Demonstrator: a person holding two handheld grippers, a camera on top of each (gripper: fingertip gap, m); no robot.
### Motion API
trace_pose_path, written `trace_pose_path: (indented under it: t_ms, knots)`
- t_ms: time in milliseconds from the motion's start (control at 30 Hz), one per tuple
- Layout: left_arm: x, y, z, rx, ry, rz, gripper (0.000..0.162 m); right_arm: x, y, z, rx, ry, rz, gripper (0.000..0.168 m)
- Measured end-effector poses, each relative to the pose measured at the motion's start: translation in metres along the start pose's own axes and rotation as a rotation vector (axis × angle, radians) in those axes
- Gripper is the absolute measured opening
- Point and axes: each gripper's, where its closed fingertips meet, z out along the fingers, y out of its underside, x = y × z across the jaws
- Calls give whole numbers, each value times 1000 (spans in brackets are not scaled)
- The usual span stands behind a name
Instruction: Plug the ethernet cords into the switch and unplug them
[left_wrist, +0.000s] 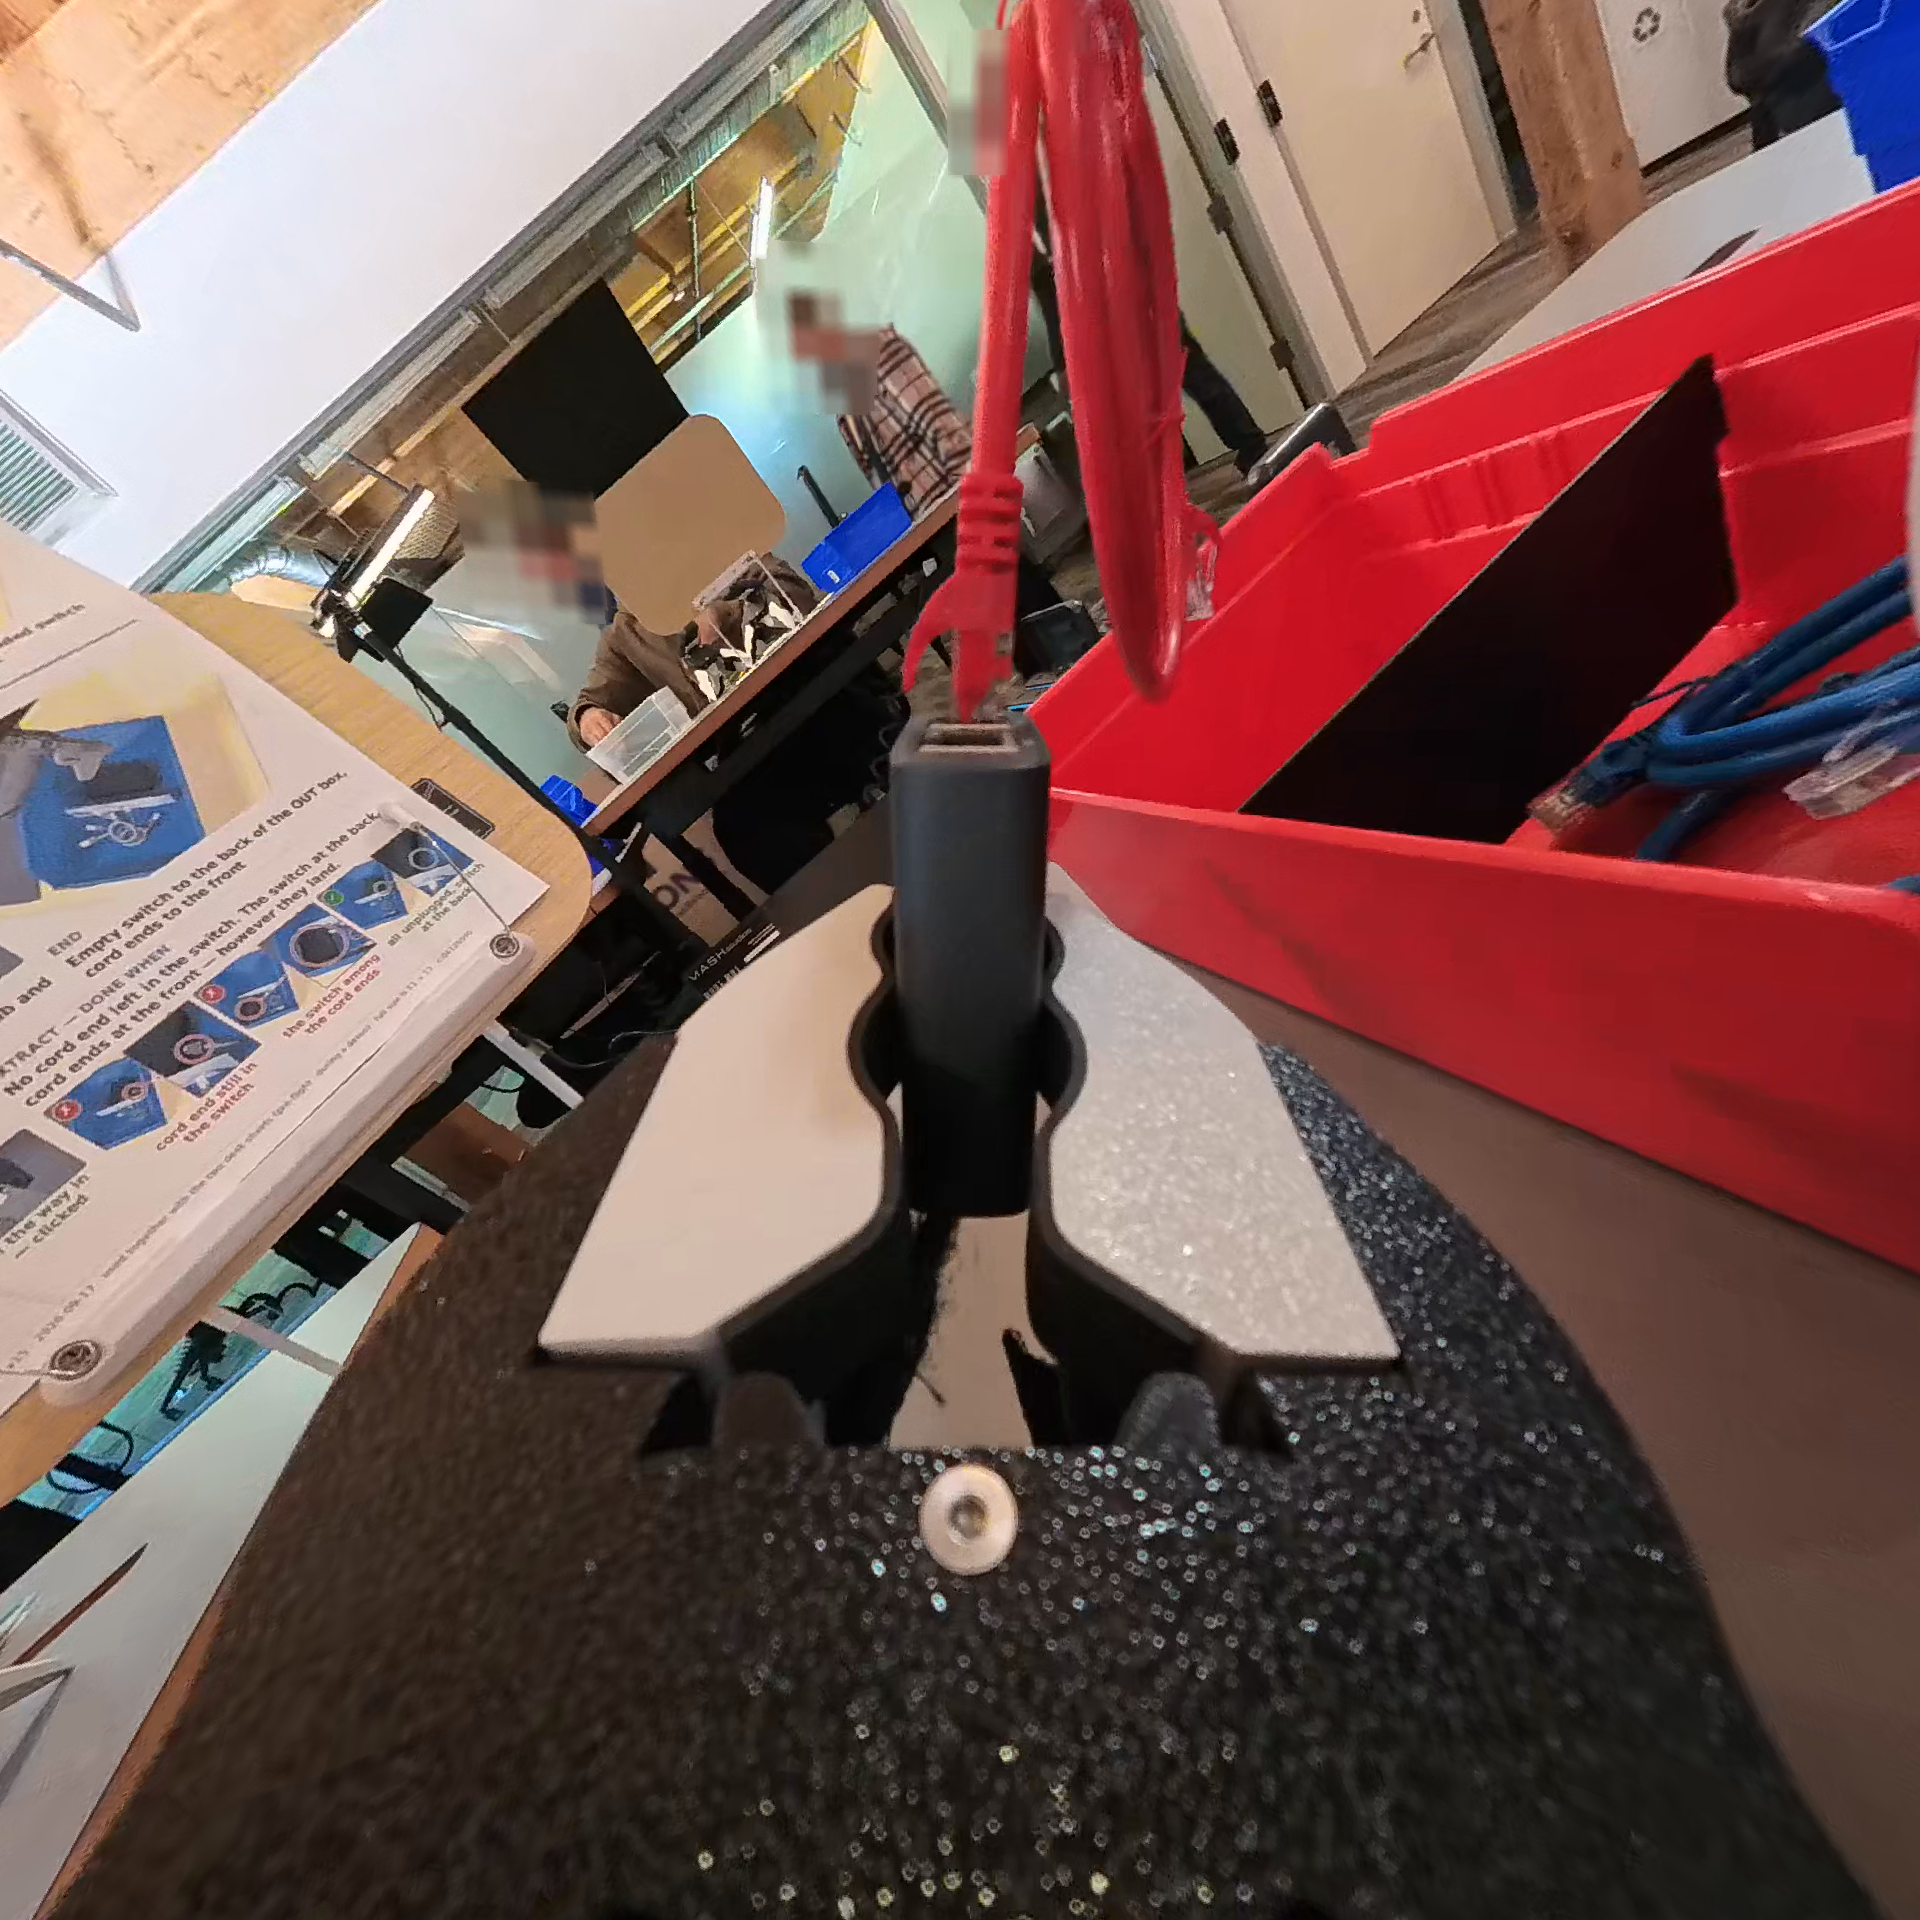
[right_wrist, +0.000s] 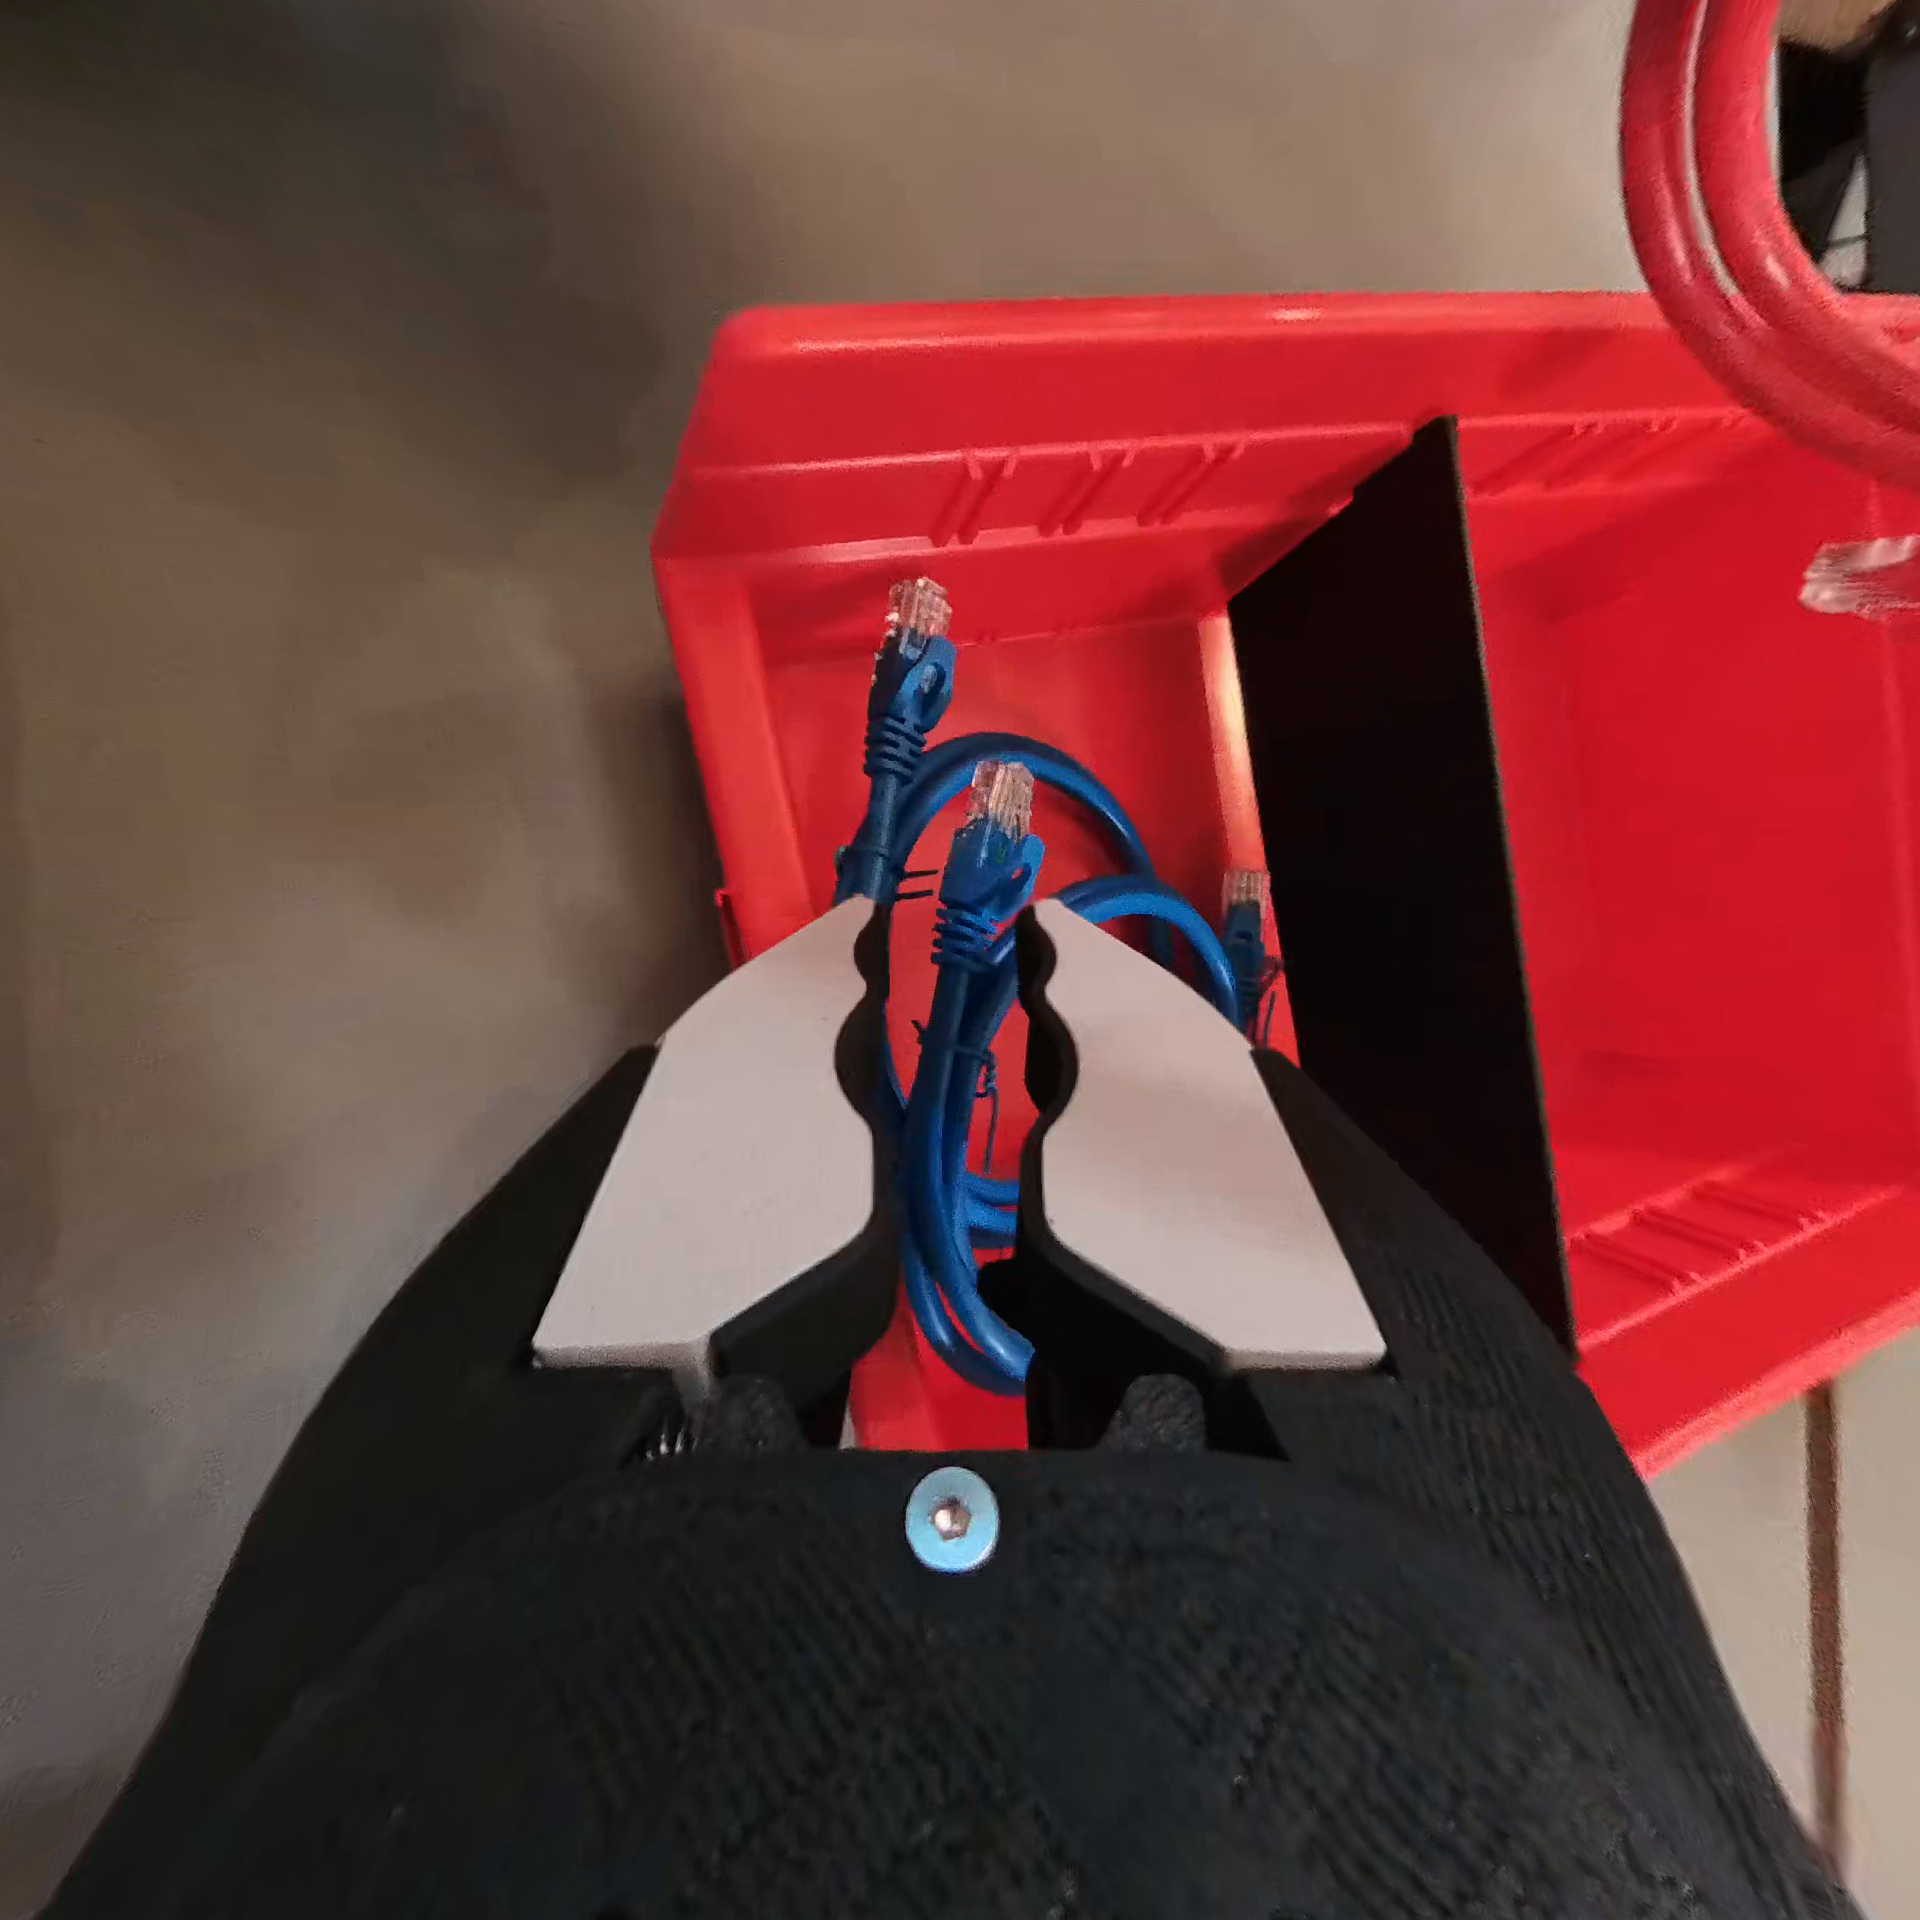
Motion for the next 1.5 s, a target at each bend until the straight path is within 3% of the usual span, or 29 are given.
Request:
trace_pose_path:
  t_ms: [567, 833, 1100, 1500]
  knots:
    - [1, -2, 0, 5, 27, -24, 21, 1, 12, 3, -151, 19, -141, 9]
    - [3, 1, 1, -14, 39, -34, 21, 24, -7, -19, 3, 248, -163, 6]
    - [5, 10, 4, -73, 34, -21, 21, 33, -29, -45, 52, 488, -270, 6]
    - [-1, 19, 6, -103, 24, -79, 21, 28, -23, -69, 63, 528, -253, 5]
